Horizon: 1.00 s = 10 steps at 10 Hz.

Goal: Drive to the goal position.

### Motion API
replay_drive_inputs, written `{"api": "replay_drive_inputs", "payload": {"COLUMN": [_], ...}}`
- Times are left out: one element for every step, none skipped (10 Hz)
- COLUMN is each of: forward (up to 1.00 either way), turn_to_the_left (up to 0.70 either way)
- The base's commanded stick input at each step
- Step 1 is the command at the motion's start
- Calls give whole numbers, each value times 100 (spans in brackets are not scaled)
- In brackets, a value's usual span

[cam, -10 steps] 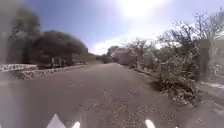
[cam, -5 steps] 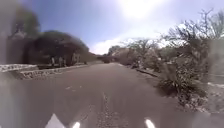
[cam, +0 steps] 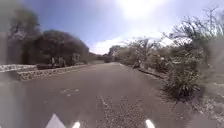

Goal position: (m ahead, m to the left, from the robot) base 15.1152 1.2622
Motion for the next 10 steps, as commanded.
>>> {"api": "replay_drive_inputs", "payload": {"forward": [50, 50, 50, 50, 50, 50, 50, 50, 50, 50], "turn_to_the_left": [0, 0, 0, 0, 0, 0, 0, 0, -35, -38]}}
